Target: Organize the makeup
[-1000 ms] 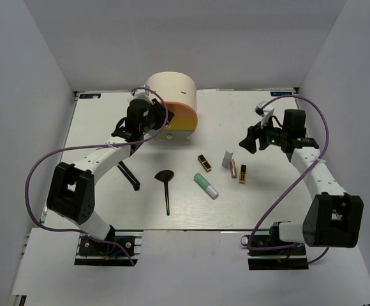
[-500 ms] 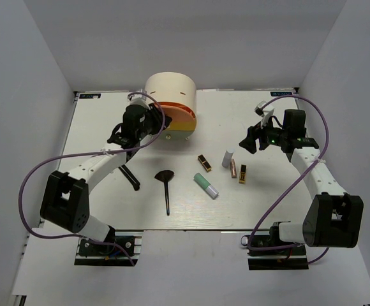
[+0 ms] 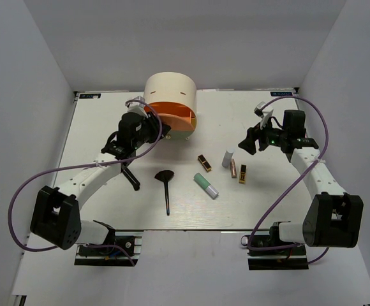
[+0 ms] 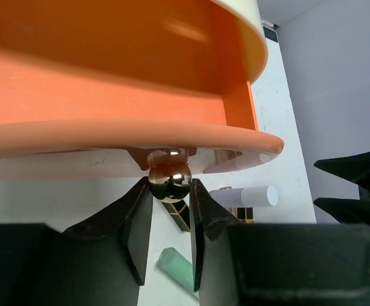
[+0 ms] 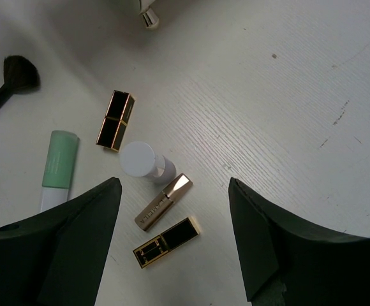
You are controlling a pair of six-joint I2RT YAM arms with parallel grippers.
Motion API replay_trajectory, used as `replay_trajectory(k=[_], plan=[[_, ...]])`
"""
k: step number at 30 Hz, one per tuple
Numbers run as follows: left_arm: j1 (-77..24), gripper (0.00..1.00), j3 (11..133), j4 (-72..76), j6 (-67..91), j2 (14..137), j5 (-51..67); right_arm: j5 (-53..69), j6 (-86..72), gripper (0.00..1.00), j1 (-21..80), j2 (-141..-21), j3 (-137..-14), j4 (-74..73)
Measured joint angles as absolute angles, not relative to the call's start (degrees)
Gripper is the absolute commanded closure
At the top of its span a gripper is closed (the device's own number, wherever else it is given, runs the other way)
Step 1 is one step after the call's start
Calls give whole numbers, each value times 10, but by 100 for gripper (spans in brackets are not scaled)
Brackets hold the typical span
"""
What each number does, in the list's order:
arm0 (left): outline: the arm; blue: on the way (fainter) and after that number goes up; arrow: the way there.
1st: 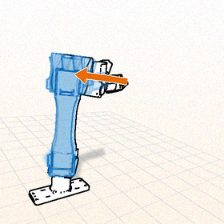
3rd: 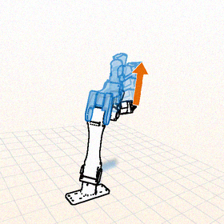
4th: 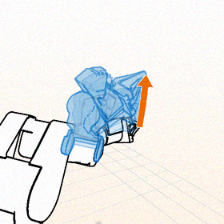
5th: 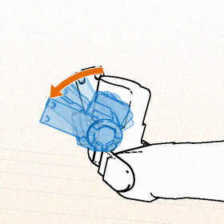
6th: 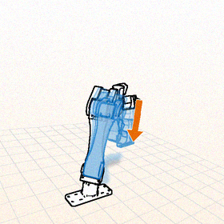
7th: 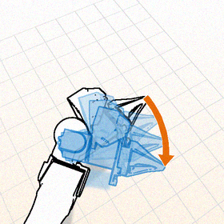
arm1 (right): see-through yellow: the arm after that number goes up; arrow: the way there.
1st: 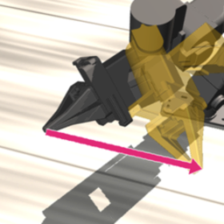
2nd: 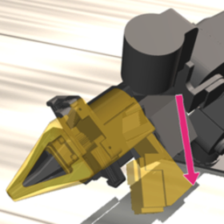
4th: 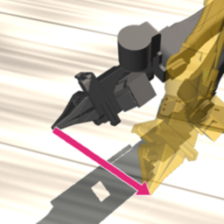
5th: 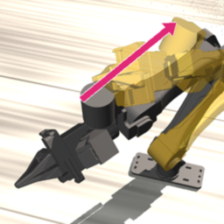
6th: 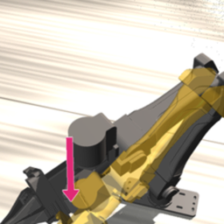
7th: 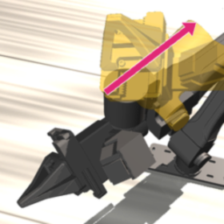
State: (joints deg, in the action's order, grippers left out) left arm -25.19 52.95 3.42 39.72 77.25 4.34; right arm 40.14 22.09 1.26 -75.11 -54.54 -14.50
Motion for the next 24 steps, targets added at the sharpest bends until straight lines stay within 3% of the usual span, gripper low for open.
replay_trajectory(k=[1, 5, 24], plan=[[-253, 41, 529, 34, 397, 773, 43, 403, 223, 23, 13, -751, -545, -146], [-254, 21, 529, 37, 397, 772, 46, 409, 237, 15, 16, -751, -544, -147], [-254, 16, 484, 26, 388, 679, 47, 420, 383, 11, 65, -773, -507, -163]])
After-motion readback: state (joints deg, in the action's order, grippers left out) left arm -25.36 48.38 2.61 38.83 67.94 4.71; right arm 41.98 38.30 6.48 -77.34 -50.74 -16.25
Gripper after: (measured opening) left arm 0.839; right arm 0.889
